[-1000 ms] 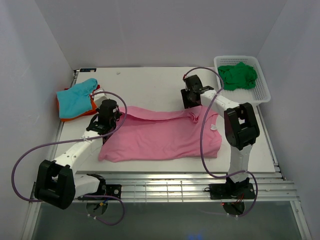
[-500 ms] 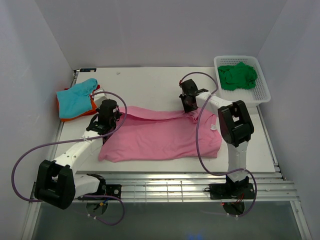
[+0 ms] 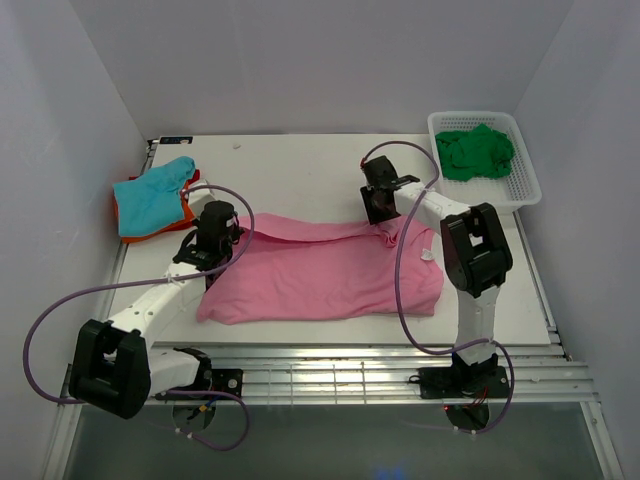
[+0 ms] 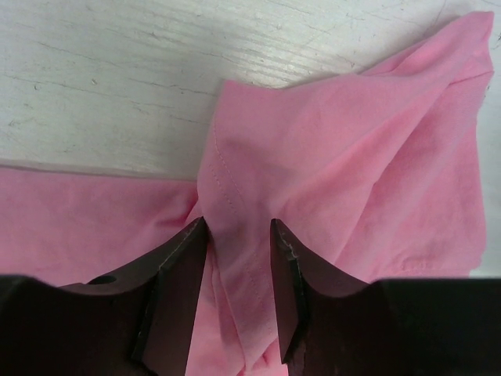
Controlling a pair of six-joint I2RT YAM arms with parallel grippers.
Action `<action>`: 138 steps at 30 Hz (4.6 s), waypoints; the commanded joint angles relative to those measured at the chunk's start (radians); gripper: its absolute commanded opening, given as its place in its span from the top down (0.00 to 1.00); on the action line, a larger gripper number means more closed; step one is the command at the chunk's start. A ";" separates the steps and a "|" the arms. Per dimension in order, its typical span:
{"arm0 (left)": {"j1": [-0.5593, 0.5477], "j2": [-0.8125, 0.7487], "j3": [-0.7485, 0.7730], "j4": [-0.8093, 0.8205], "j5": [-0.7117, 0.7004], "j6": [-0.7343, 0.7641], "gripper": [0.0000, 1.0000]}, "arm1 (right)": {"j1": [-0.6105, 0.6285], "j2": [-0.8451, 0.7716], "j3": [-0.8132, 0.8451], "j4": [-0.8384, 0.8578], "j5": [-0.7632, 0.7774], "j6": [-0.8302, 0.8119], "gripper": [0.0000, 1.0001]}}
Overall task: Fold and stack the t-shirts
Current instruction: Flatten the tshirt out
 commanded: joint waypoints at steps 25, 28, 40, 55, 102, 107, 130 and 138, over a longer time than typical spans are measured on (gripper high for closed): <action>0.005 -0.038 -0.014 0.003 0.026 -0.006 1.00 | 0.003 -0.220 -0.083 -0.070 0.229 0.014 0.92; 0.005 -0.038 -0.016 0.004 0.032 -0.009 1.00 | 0.003 -0.288 -0.143 -0.088 0.284 0.037 0.92; 0.005 -0.067 -0.016 -0.020 -0.012 -0.001 1.00 | -0.013 -0.334 -0.033 -0.224 0.308 0.089 0.92; 0.005 -0.073 -0.019 -0.010 -0.005 -0.003 1.00 | 0.007 -0.601 -0.247 -0.360 0.254 0.210 0.38; 0.005 -0.098 -0.039 -0.028 -0.003 -0.006 1.00 | -0.073 -0.167 -0.149 -0.114 0.138 0.115 0.59; 0.005 -0.093 -0.039 -0.027 -0.003 -0.004 1.00 | -0.077 -0.156 -0.151 -0.113 0.111 0.112 0.59; 0.005 -0.101 -0.034 -0.028 -0.008 -0.001 1.00 | -0.099 -0.154 -0.191 -0.106 0.078 0.111 0.65; 0.005 -0.101 -0.036 -0.028 -0.009 -0.003 1.00 | -0.099 -0.150 -0.195 -0.105 0.044 0.109 0.55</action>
